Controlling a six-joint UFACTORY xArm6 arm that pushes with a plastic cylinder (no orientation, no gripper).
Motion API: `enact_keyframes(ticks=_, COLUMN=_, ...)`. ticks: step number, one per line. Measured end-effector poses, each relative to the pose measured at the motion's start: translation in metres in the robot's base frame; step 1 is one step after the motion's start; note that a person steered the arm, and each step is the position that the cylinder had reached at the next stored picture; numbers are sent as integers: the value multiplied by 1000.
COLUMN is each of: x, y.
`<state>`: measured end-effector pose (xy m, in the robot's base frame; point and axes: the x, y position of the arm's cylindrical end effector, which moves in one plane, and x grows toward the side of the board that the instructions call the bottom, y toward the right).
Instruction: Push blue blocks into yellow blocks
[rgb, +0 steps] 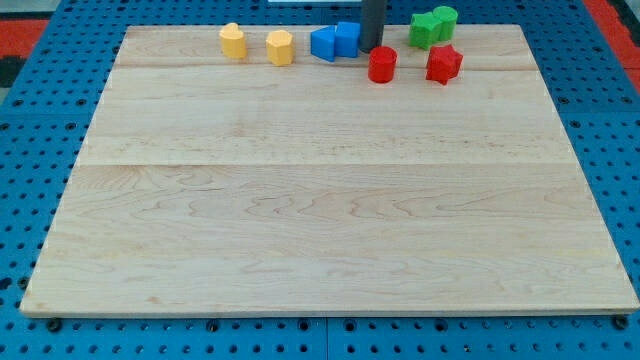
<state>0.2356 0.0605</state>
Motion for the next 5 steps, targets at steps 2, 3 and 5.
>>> enact_keyframes(ticks=2, x=-26, y=10)
enact_keyframes(ticks=3, x=-26, y=-45)
enact_keyframes(ticks=5, x=-12, y=-22)
